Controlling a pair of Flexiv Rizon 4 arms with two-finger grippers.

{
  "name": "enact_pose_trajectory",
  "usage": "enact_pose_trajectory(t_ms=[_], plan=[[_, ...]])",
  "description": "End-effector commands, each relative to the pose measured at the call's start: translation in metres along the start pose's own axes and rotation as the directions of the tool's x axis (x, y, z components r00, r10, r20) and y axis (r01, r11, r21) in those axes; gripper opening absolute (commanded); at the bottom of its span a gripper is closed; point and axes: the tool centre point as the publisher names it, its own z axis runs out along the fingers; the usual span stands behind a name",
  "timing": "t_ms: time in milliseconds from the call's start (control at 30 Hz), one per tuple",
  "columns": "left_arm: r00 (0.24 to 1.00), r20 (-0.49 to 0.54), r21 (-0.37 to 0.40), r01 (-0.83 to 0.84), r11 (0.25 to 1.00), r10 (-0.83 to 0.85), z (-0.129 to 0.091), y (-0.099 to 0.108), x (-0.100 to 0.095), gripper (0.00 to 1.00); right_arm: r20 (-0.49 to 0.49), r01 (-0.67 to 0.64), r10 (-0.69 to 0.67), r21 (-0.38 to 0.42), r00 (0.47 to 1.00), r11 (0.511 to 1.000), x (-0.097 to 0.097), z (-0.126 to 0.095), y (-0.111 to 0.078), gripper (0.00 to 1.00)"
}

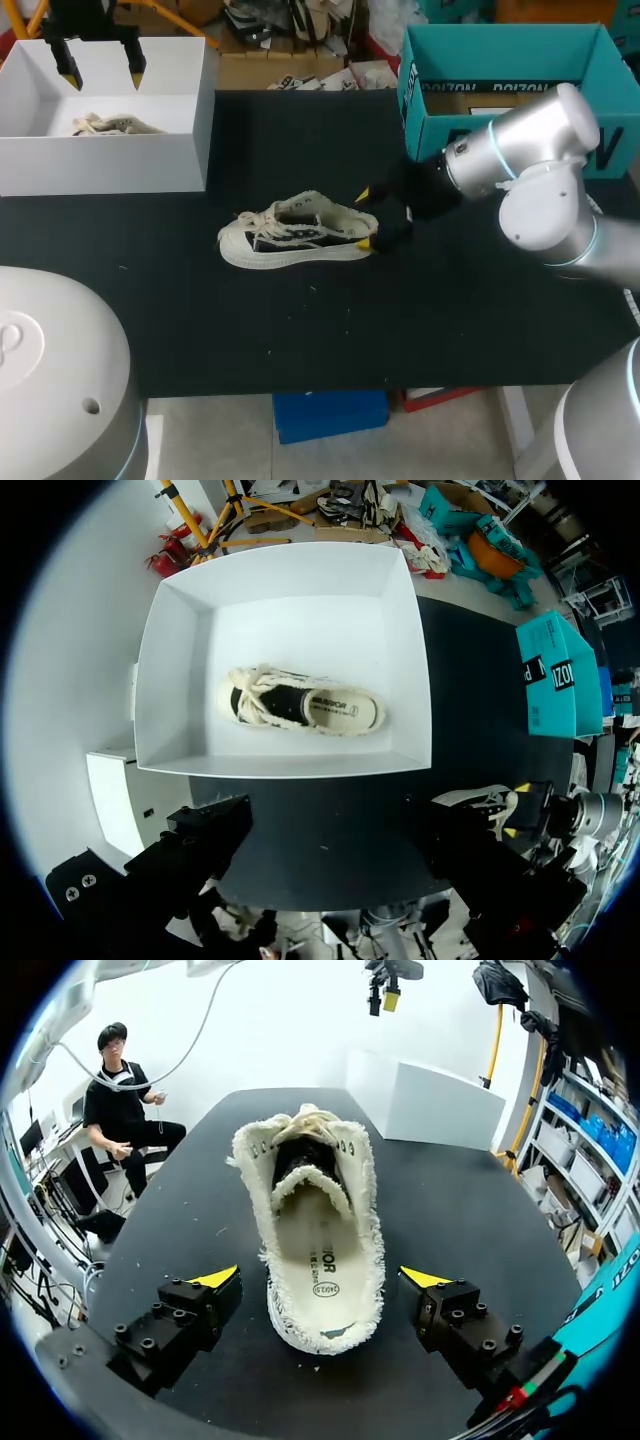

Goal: Take the shoe out of the shoebox, open the shoe tongue, remove and reinsert the insole, then place the shoe into the shoebox

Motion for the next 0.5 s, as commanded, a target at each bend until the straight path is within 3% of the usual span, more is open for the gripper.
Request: enact_pose_trajectory(t_ms=[33,500], plan=[[1.0,0.002,-0.002,0.002,1.0,-0.002,0.0,0.0,0.0,1.0,-0.001,-0.007,0.007,-0.013,1.0,1.0,0.0,0.011,-0.006,1.0],[1.0,0.002,-0.002,0.002,1.0,-0.002,0.0,0.0,0.0,1.0,-0.017,-0.019,0.018,-0.031,1.0,0.999,-0.006,0.024,-0.015,1.0]])
